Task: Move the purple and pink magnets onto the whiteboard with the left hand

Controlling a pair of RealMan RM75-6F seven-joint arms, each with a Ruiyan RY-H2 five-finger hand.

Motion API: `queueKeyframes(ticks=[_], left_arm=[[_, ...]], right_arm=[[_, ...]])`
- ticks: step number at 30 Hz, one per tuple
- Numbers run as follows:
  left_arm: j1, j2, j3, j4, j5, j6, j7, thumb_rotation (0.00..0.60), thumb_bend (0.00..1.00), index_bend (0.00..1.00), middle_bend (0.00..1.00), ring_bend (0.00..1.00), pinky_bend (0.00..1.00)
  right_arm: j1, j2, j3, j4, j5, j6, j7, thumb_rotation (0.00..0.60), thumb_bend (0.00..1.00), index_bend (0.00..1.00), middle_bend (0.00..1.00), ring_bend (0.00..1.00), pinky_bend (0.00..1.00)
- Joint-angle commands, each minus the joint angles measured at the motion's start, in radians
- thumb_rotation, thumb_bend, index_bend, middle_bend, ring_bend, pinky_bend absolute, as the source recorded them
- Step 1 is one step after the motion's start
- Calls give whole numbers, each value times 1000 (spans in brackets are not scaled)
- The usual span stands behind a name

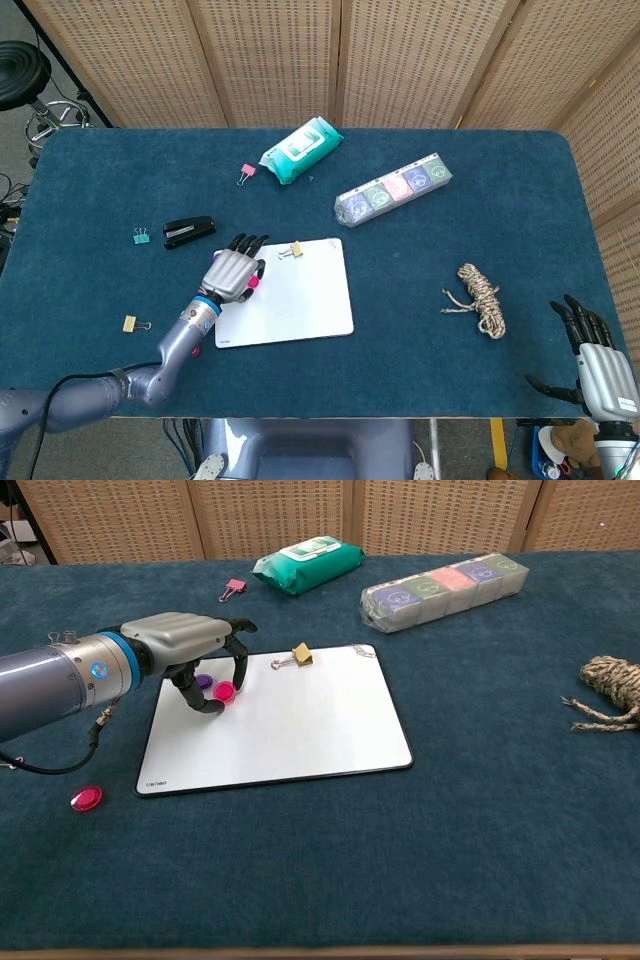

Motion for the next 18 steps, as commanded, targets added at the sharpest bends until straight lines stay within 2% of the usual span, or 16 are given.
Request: queueKeyframes(ticks=[1, 18], left_arm=[[-8, -16, -2, 15, -9, -2, -1, 600, 323, 560, 0, 0, 0], [-21, -38, 2, 40, -17, -8, -36, 600, 318, 559, 0, 0, 0]], right_arm=[[2, -1, 1, 3, 4, -4, -1, 600, 0, 86, 0, 0, 0], [2, 1, 4, 5, 11, -4, 7, 600, 0, 86, 0, 0, 0]])
